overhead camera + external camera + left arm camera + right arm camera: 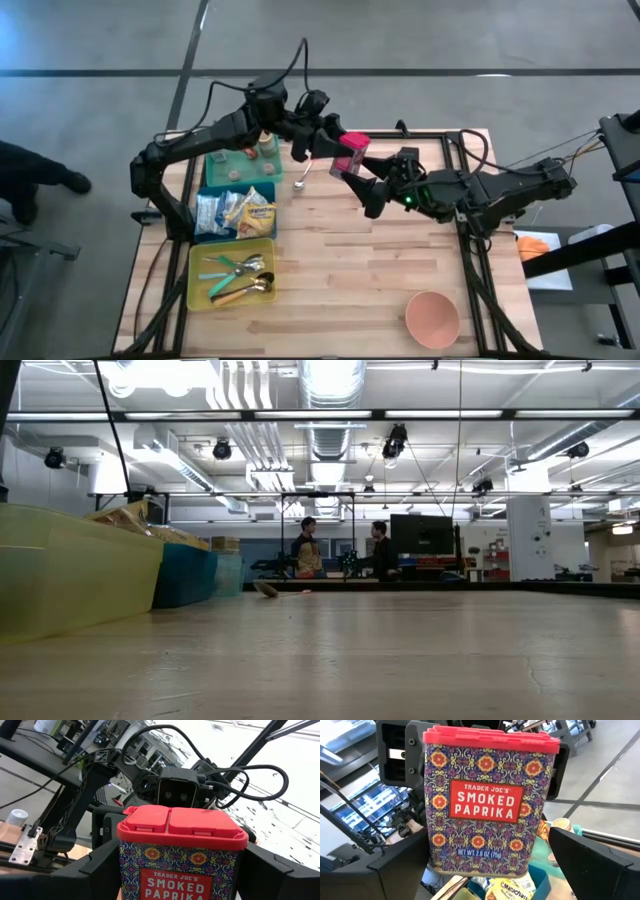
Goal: Pick & Place Food Item
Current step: Put the red seasoning can into the light blue bin
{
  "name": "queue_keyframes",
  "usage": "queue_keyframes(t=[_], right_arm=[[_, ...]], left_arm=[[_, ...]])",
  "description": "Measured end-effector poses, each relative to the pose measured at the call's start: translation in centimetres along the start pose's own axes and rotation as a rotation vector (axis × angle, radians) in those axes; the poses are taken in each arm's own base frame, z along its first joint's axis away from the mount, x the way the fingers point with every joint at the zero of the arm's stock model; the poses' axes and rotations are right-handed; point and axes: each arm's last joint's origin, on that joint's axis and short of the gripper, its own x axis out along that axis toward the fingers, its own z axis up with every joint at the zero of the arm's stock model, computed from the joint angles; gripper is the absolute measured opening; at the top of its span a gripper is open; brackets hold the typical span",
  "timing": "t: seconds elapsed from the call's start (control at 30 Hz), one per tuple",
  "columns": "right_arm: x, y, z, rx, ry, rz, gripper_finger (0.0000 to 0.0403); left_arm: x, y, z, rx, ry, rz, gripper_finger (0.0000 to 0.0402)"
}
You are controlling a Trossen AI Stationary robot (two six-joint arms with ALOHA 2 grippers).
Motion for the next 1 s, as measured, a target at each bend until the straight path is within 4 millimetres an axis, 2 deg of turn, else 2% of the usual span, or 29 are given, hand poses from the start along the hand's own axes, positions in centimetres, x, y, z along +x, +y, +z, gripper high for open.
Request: queue_keyframes(t=[0.4,0.5,0.7,0.8,1.0], right_arm=[[0.33,-0.06,0.01,0.007,0.002,0.006,0.0389],[0.33,-0.03,0.05,0.011,-0.001,0.009,0.0368],[0.37,-0.02,0.09,0.018,0.004,0.019,0.0283],[0.37,-0.01,0.09,0.018,0.008,0.023,0.0283],[0.34,-0.07,-0.2,-0.031,0.069,0.062,0.0283]], left_arm=[[0.46,-0.08,-0.2,-0.002,-0.011,0.002,0.0301],[0.52,-0.11,-0.24,-0.002,-0.016,0.007,0.0301],[0.54,-0.09,-0.24,0.004,-0.019,0.011,0.0301],[0.54,-0.09,-0.24,0.004,-0.019,0.011,0.0302],[0.55,-0.14,-0.24,-0.05,-0.022,0.012,0.0355]])
